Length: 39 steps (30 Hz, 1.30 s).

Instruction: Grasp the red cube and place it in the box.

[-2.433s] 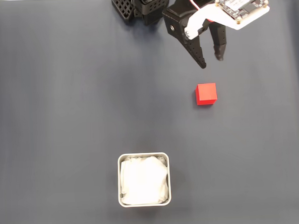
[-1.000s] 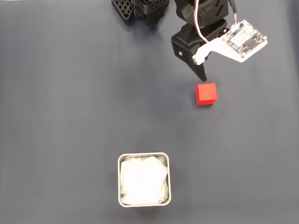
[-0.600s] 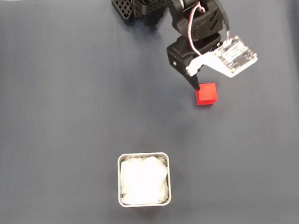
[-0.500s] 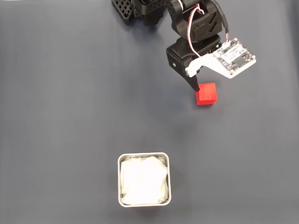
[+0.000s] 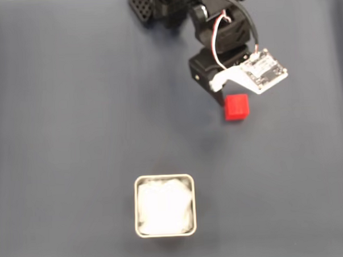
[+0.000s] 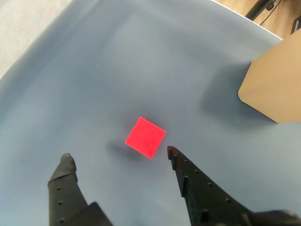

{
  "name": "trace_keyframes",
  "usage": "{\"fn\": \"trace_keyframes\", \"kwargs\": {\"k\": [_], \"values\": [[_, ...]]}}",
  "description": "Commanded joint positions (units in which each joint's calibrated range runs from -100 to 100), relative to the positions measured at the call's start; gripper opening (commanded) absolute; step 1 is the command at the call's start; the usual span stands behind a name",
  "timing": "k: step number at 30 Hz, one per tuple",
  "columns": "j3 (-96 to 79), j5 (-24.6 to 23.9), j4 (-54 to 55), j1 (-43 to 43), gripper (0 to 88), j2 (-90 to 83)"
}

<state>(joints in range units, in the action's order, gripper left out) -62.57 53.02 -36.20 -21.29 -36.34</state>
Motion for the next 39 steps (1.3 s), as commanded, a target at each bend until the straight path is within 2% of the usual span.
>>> {"fn": "trace_keyframes", "kwargs": {"k": [1,39], "values": [[0.07,0.34,2.10,0.13,44.6,0.73],[0.89,-0.20,11.20,-2.15,45.2,10.87]]}}
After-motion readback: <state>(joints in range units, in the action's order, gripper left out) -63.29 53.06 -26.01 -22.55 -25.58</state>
